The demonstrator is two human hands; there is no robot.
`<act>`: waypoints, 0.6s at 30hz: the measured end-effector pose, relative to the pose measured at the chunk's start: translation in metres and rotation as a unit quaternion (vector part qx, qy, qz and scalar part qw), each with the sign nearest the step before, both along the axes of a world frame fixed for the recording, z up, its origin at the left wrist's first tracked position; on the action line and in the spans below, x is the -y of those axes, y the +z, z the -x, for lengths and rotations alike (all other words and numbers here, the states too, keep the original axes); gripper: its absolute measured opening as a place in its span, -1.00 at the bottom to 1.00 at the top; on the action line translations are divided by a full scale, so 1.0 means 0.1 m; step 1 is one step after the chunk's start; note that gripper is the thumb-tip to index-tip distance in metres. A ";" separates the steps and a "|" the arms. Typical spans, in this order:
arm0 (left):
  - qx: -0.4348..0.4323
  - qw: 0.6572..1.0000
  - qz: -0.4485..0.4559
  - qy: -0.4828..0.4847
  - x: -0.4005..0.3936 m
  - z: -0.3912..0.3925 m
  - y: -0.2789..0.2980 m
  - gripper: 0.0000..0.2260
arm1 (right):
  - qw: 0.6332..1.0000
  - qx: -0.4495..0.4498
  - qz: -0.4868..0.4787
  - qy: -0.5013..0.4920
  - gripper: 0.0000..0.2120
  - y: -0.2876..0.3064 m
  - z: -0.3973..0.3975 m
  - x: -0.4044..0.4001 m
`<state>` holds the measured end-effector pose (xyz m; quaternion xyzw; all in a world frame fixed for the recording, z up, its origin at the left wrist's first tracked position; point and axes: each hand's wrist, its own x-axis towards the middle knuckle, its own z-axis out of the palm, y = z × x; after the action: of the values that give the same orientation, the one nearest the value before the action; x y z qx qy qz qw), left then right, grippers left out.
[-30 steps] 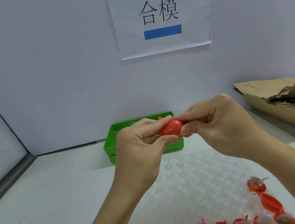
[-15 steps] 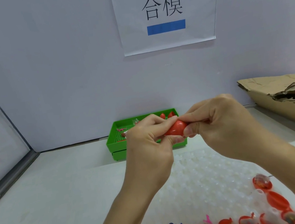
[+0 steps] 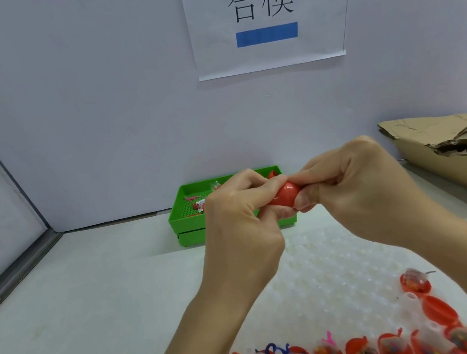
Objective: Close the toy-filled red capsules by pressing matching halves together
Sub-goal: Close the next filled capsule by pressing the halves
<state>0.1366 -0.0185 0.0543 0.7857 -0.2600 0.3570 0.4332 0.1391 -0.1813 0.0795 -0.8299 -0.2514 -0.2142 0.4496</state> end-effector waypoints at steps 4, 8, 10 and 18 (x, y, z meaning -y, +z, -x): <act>-0.016 1.000 0.002 -0.012 0.00 0.03 0.03 -0.73 | 0.999 -0.036 -0.025 0.011 -0.70 0.07 0.02 0.06; -0.071 0.996 0.010 -0.061 0.02 0.03 0.01 -0.78 | 0.991 -0.115 -0.050 0.051 -0.79 0.12 -0.01 0.17; -0.086 0.993 0.026 -0.081 0.03 0.04 0.02 -0.79 | 0.979 -0.165 -0.081 0.088 -0.78 0.14 -0.03 0.23; -0.098 0.982 0.071 -0.146 0.05 0.08 0.06 -0.77 | 0.852 -0.376 -0.205 0.302 -0.30 0.05 -0.09 0.33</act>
<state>0.1282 -0.0234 0.0606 0.7375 -0.3022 0.2283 0.5591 0.1482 -0.2139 0.0850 -0.6194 -0.2524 0.2140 0.7120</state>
